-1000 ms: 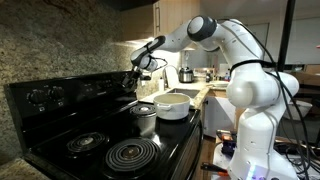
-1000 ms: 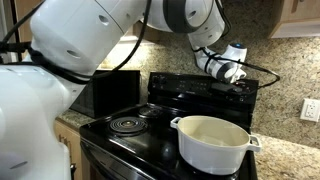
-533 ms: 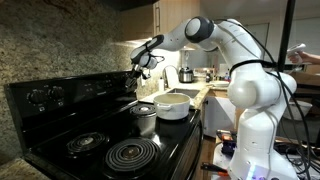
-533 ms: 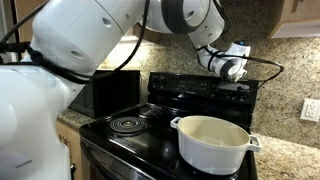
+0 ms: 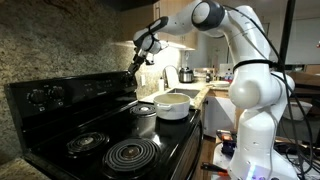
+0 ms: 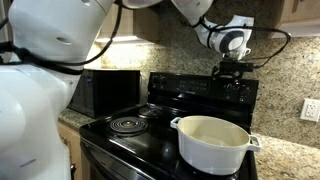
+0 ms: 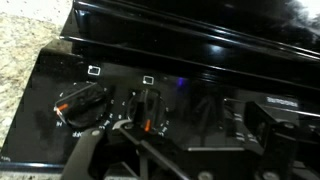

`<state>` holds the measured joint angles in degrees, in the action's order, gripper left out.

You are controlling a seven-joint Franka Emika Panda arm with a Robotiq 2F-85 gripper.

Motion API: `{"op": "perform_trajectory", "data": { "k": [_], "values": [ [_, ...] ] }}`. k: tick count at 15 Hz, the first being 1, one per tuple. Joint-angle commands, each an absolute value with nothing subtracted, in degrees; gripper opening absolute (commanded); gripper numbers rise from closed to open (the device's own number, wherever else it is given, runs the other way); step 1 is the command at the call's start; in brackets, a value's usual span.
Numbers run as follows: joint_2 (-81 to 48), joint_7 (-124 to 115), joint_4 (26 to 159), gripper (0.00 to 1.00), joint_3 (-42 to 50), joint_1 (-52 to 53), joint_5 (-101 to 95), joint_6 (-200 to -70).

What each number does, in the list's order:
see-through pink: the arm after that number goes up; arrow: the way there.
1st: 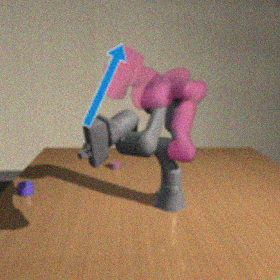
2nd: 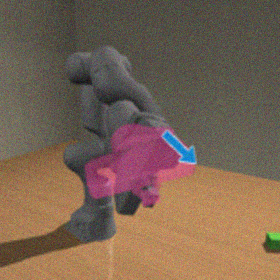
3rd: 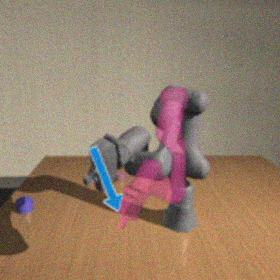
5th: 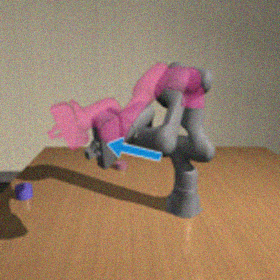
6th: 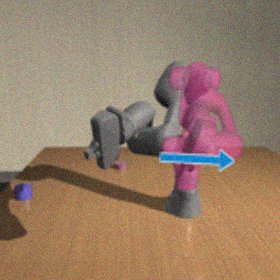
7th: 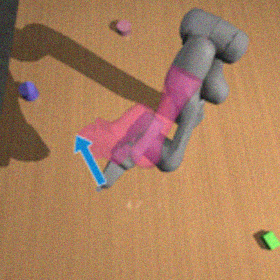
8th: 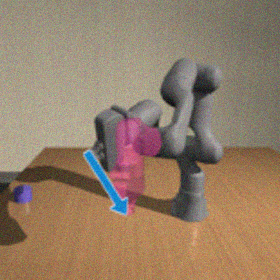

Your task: Switch on the stove

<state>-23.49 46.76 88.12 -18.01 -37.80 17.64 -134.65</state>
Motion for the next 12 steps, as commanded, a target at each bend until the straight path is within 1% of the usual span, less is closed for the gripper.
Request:
{"op": "perform_trajectory", "data": {
  "k": [1,2,3,4,6,7,9,12],
  "values": [
    [-11.5,48.1,93.2,1.0,-18.2,-40.5,18.6,-120.5],
    [-8.3,49.0,93.0,1.0,-11.7,-35.8,20.5,-114.6],
    [-7.1,46.8,92.2,1.0,-16.0,-39.8,16.4,-110.5],
    [-5.4,47.7,91.3,1.0,-7.4,-32.9,16.9,-105.9],
    [-3.0,45.2,89.6,1.0,-2.9,-28.9,12.1,-98.8],
    [4.7,48.0,99.3,1.0,-0.4,-26.8,11.8,-98.5],
    [8.5,45.6,103.2,1.0,3.2,-22.1,8.8,-97.1],
    [12.5,40.0,112.5,1.0,5.5,-16.8,3.4,-100.9]
  ]
}}
